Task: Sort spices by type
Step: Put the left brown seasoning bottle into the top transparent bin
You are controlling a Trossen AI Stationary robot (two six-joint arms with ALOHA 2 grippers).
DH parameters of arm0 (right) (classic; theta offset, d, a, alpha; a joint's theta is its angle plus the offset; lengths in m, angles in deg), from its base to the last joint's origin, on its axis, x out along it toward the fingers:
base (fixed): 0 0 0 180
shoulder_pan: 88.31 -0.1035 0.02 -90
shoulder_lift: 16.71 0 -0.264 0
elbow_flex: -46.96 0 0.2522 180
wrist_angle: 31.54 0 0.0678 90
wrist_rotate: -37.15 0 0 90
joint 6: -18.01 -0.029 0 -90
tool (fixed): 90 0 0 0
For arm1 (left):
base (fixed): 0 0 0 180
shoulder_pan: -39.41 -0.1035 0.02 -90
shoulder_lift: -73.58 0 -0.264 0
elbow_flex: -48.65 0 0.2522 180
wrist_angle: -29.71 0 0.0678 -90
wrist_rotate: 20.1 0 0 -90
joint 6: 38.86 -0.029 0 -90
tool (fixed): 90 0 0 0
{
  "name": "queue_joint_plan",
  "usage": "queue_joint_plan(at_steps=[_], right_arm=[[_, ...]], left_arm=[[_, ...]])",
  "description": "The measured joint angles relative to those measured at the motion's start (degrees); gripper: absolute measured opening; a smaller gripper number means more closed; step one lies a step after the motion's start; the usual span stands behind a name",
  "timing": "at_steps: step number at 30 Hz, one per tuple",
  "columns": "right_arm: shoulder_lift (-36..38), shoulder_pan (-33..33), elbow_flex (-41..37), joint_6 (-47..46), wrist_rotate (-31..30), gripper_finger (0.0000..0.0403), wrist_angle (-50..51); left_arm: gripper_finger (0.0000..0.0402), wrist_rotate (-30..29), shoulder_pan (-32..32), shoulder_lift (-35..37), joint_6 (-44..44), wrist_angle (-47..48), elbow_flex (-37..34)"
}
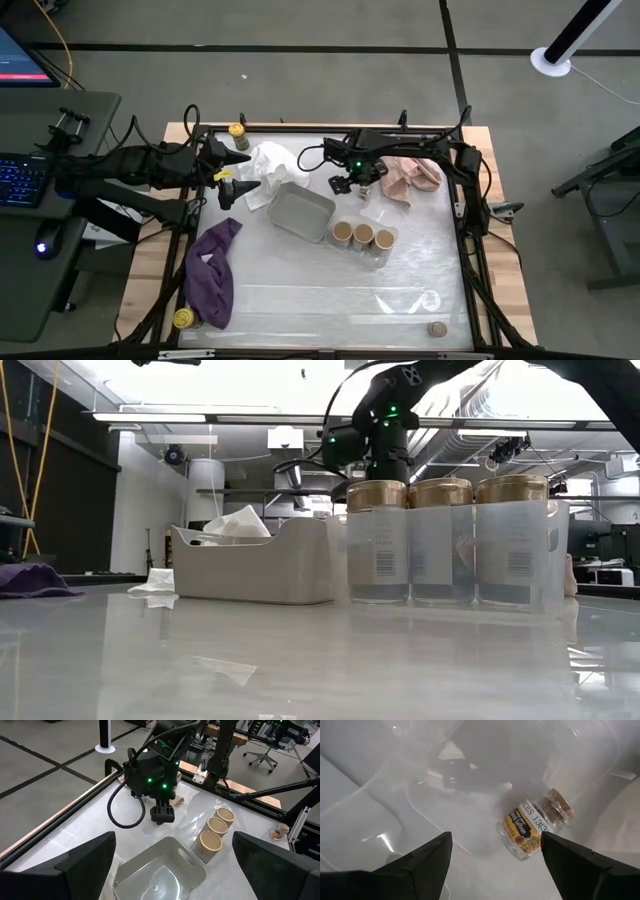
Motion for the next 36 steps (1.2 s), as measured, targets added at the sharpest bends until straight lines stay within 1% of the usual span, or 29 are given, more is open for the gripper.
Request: queue_joint_plan(at_steps=[4,8,14,19,24,28,30,33,36], right_arm=[[0.00,-0.37,-0.07,-2.44,-0.60,0.0298,1.44],[-0.04,-0.52,-2.61,-7.44,-1.13,0.0298,0.80],[-0.11,-0.44,-6.69,-10.53,-0.82,0.0298,-4.34],[-0.09,-0.43,-6.75,-3.73,-1.27,0.0298,-7.23],[-0.09,0.08,-6.78,-1.12,-0.65,0.0298,-6.97],[-0.09,-0.05,-6.78,3.86,-0.29,0.0298,-7.55],[-0.09,-0.09,-6.78,6.02,-1.43,0.0298,-8.56],[-0.09,-0.07,-6.78,7.58,-3.07,0.0298,-8.53],[-0.09,0.12,-6.78,7.63,-3.12,0.0298,-8.58]], left_arm=[[0.0388,0.00,0.01,0.00,-0.04,0.00,0.00],[0.0388,0.00,0.01,0.00,-0.07,0.00,0.00],[0.0388,0.00,0.01,0.00,-0.07,-0.02,0.00],[0.0388,0.00,0.01,0.00,-0.12,-0.02,0.00],[0.0388,0.00,0.01,-0.01,-0.68,-0.02,0.00],[0.0388,0.00,0.01,0.00,-0.67,-0.02,0.00],[0.0388,0.00,0.01,0.00,-0.63,-0.03,0.00],[0.0388,0.00,-0.01,0.00,-0.33,-0.07,0.00],[0.0388,0.00,0.01,0.00,0.96,-0.07,0.00]])
